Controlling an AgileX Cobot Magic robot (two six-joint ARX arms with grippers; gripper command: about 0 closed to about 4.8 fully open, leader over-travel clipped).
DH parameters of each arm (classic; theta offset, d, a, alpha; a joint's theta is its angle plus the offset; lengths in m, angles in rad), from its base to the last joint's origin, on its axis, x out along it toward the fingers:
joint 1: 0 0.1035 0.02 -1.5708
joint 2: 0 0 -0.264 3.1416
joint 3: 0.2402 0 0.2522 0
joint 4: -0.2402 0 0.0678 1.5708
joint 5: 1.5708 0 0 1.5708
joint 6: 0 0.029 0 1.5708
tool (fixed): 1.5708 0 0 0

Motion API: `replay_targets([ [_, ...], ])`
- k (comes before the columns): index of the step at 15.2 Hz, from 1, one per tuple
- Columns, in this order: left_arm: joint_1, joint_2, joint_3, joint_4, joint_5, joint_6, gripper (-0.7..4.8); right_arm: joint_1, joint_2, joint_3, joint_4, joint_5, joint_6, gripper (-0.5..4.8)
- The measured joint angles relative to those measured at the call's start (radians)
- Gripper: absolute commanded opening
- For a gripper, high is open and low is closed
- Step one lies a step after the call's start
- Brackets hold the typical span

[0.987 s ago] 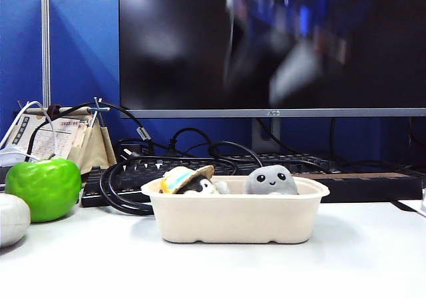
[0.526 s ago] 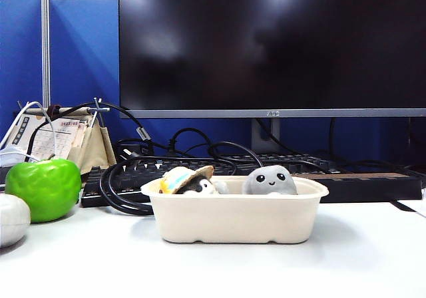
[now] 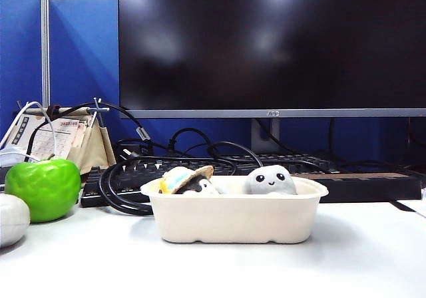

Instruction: Identity fluffy octopus among items on the table, put them into the paper lunch box.

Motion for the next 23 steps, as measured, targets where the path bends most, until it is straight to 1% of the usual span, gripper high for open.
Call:
replay_targets([
  [4, 0.0, 0.0, 0.0, -0.066, 0.0, -0.002, 0.68, 0.01, 0.001, -0.041, 0.007, -0.041, 0.003, 1.03],
  [14, 0.0, 0.0, 0.0, -0.069, 0.0, -0.002, 0.65, 0.01, 0.0, -0.05, 0.012, -0.048, 0.003, 1.03],
  [15, 0.0, 0.0, 0.0, -0.069, 0.0, -0.002, 0.44, 0.01, 0.0, -0.05, 0.027, -0.047, 0.003, 0.89],
  [16, 0.0, 0.0, 0.0, -0.066, 0.0, -0.002, -0.06, 0.01, 0.0, -0.05, 0.052, -0.03, -0.002, -0.02],
  [17, 0.0, -0.003, 0.0, -0.045, 0.0, -0.002, -0.06, 0.01, -0.006, -0.05, 0.115, 0.015, -0.039, -0.01],
  [19, 0.0, -0.042, 0.0, 0.018, 0.0, -0.002, -0.06, 0.011, -0.04, -0.051, 0.183, 0.031, -0.101, -0.01],
  [20, 0.0, -0.061, 0.0, 0.043, 0.0, -0.002, -0.06, 0.011, -0.057, -0.05, 0.203, 0.031, -0.111, -0.01],
  [21, 0.0, -0.129, 0.0, 0.107, 0.0, -0.003, -0.06, 0.01, -0.119, -0.05, 0.238, 0.031, -0.119, -0.01],
  [23, 0.0, -0.194, 0.001, 0.171, 0.0, -0.006, -0.06, 0.01, -0.195, -0.05, 0.261, 0.045, -0.121, -0.01],
])
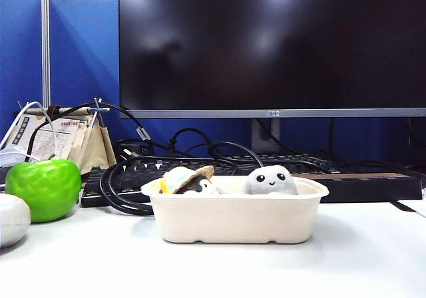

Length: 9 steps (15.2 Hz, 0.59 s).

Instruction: Identity fluffy octopus among items on the table, put them into the paper lunch box.

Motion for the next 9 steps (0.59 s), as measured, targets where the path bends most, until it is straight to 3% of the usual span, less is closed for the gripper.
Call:
replay_targets([
  [2, 0.0, -0.105, 0.002, 0.04, -0.026, 0.0, -0.06, 0.0, -0.135, 0.002, 0.002, 0.029, -0.002, -0.01],
  [5, 0.0, -0.225, 0.002, -0.065, -0.127, 0.0, -0.06, -0.001, -0.303, 0.001, -0.066, 0.043, 0.011, -0.01],
  [7, 0.0, -0.285, 0.001, -0.175, -0.143, 0.004, -0.06, -0.001, -0.377, 0.0, -0.148, 0.122, 0.025, -0.01],
  [9, 0.0, -0.325, 0.001, -0.203, -0.217, 0.058, -0.06, -0.001, -0.438, 0.0, -0.194, 0.207, 0.026, -0.01],
])
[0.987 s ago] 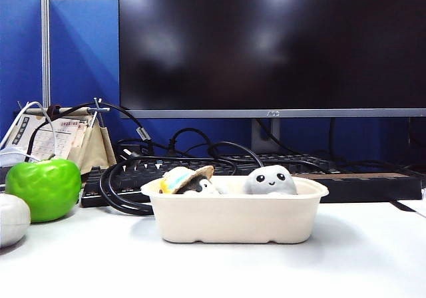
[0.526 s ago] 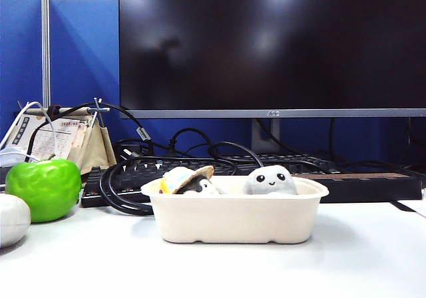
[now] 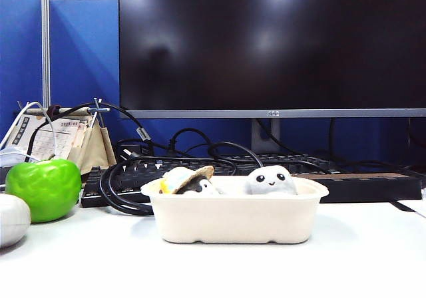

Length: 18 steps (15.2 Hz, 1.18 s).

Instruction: Identity fluffy octopus among items on the table, put them into the paper lunch box.

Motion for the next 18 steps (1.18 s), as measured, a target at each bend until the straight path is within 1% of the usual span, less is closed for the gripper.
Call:
replay_targets([
  [3, 0.0, -0.008, 0.0, 0.0, -0.144, 0.128, -0.06, 0.0, -0.053, -0.001, -0.02, 0.153, -0.032, -0.01],
  [4, 0.0, -0.008, 0.0, 0.002, -0.215, 0.203, -0.06, 0.0, -0.07, -0.003, -0.02, 0.265, -0.068, -0.01],
  [5, 0.0, -0.008, 0.0, 0.006, -0.26, 0.237, -0.06, 0.0, -0.085, -0.009, -0.019, 0.332, -0.106, -0.01],
  [6, 0.0, -0.007, -0.005, 0.029, -0.304, 0.263, -0.06, 0.0, -0.087, -0.019, -0.002, 0.38, -0.146, -0.01],
  [8, 0.0, -0.006, -0.037, 0.129, -0.378, 0.298, -0.06, 0.001, -0.087, -0.06, 0.039, 0.47, -0.237, -0.01],
  [9, 0.0, -0.002, -0.066, 0.212, -0.44, 0.33, -0.06, 0.002, -0.087, -0.117, 0.11, 0.502, -0.315, -0.01],
  [10, 0.0, 0.002, -0.085, 0.227, -0.462, 0.347, -0.06, 0.002, -0.087, -0.158, 0.153, 0.503, -0.339, -0.01],
  [11, 0.0, 0.011, -0.097, 0.229, -0.462, 0.352, -0.06, 0.002, -0.087, -0.206, 0.199, 0.502, -0.346, -0.01],
  [13, 0.0, 0.019, -0.125, 0.227, -0.432, 0.354, -0.06, 0.002, -0.088, -0.31, 0.303, 0.5, -0.349, -0.01],
  [15, 0.0, 0.021, -0.153, 0.227, -0.428, 0.353, -0.06, 0.001, -0.088, -0.401, 0.382, 0.481, -0.349, -0.01],
  [17, 0.0, 0.021, -0.19, 0.225, -0.427, 0.351, -0.06, 0.002, -0.088, -0.461, 0.402, 0.475, -0.348, -0.01],
  [18, 0.0, 0.021, -0.215, 0.226, -0.426, 0.351, -0.05, 0.002, -0.088, -0.481, 0.402, 0.475, -0.325, -0.01],
])
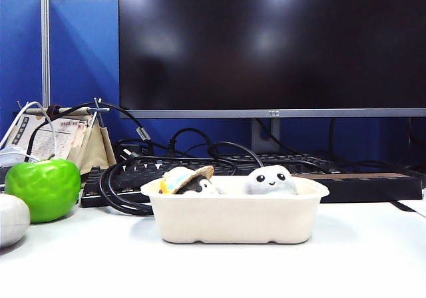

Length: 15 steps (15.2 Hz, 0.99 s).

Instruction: Identity fluffy octopus among items on the table, put them into the paper lunch box.

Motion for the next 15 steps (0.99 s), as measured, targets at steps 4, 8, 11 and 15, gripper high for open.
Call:
replay_targets([
  [4, 0.0, 0.0, -0.106, -0.007, 0.0, -0.001, -0.05, 0.0, 0.0, -0.011, 0.131, -0.037, 0.087, -0.01],
  [8, 0.0, 0.0, -0.127, 0.011, -0.003, -0.001, -0.05, 0.0, 0.0, -0.01, 0.274, -0.048, 0.112, -0.01],
  [11, 0.0, 0.0, -0.153, 0.008, -0.003, -0.001, -0.05, 0.0, 0.0, -0.044, 0.296, -0.053, 0.162, -0.01],
  [15, 0.0, 0.001, -0.193, 0.006, -0.003, -0.021, -0.05, 0.0, 0.0, -0.233, 0.318, -0.054, 0.244, -0.01],
])
